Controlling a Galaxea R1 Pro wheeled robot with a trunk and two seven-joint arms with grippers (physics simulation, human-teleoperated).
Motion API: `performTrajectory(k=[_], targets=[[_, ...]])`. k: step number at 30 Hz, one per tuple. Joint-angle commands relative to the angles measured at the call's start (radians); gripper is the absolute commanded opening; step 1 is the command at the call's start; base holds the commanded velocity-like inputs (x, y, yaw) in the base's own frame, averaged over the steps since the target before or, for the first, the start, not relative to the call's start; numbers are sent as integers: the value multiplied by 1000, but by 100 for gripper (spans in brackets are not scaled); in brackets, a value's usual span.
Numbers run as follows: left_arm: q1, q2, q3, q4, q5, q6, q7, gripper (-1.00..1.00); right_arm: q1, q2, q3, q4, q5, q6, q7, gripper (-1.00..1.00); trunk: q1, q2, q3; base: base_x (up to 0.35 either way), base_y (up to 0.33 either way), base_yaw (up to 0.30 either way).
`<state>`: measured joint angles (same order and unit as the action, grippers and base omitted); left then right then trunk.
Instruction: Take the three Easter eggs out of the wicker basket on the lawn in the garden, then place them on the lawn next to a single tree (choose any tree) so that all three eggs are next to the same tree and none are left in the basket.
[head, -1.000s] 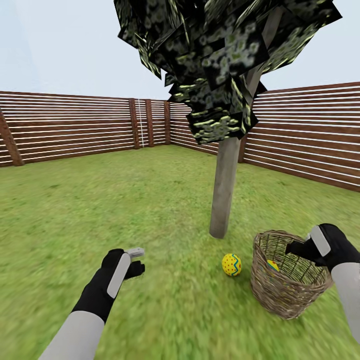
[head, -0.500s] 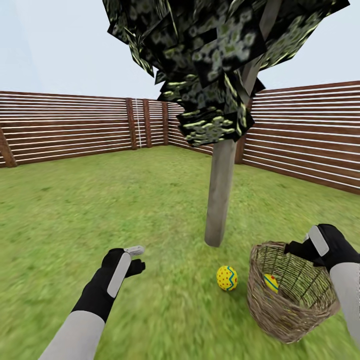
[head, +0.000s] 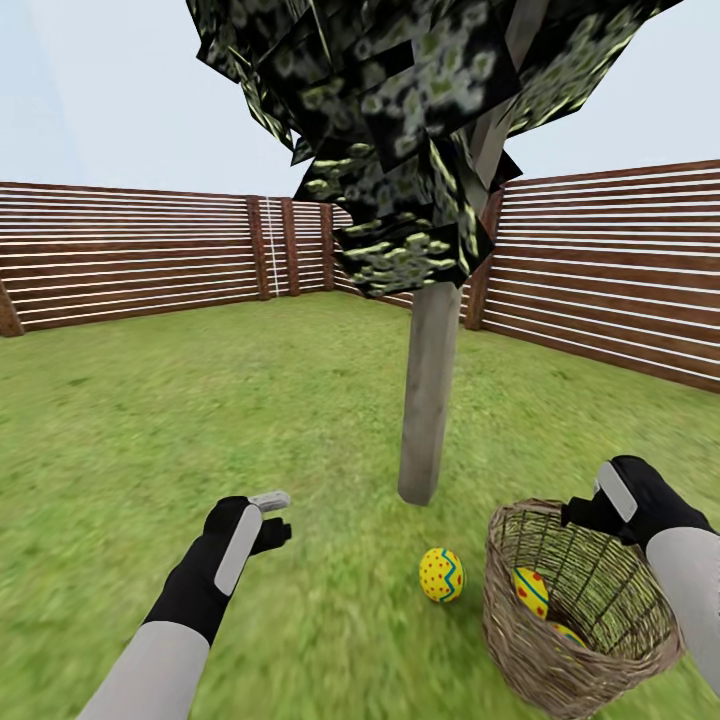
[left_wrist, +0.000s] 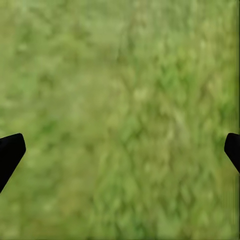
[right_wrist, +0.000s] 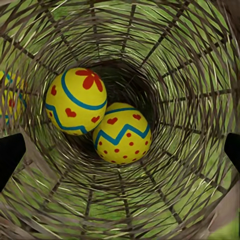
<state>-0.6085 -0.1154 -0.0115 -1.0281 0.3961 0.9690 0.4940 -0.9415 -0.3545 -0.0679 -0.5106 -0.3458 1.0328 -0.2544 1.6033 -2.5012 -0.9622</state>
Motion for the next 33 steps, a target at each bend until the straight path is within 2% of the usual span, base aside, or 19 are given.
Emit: performTrajectory(k=[1,4,12,17,23,26,29,33], targets=[[-1,0,-1,-1,11,2,9,100,0,0,0,-1,-11,3,-9,100,0,0,-1,16,-16,0],[-1,1,1,0,19,2,7,100,0,0,3,3,-11,3,-9,100,0,0,-1,9,-9,0],[-1,4,4,0,33,1,8,100,0,5,7,19,-14,0,-7,100,3,-2,-32,2,-2,0],[-1,4,4,0,35,-2,9,100,0,19,7,22,-15,-1,-3,100,6,-3,-51,0,0,0],[-1,5,3,0,35,-27,8,100,0,27,8,26,-11,-2,91,100,8,-5,-75,0,0,0],[-1,6,4,1,35,-29,10,100,0,28,12,26,-6,-2,114,100,10,-6,-86,0,0,0],[-1,6,10,1,34,-25,12,100,0,29,28,25,-4,-2,123,100,11,-6,-98,0,0,0],[-1,8,17,1,32,2,16,100,0,29,71,25,-5,-2,128,100,13,-7,-113,0,0,0]])
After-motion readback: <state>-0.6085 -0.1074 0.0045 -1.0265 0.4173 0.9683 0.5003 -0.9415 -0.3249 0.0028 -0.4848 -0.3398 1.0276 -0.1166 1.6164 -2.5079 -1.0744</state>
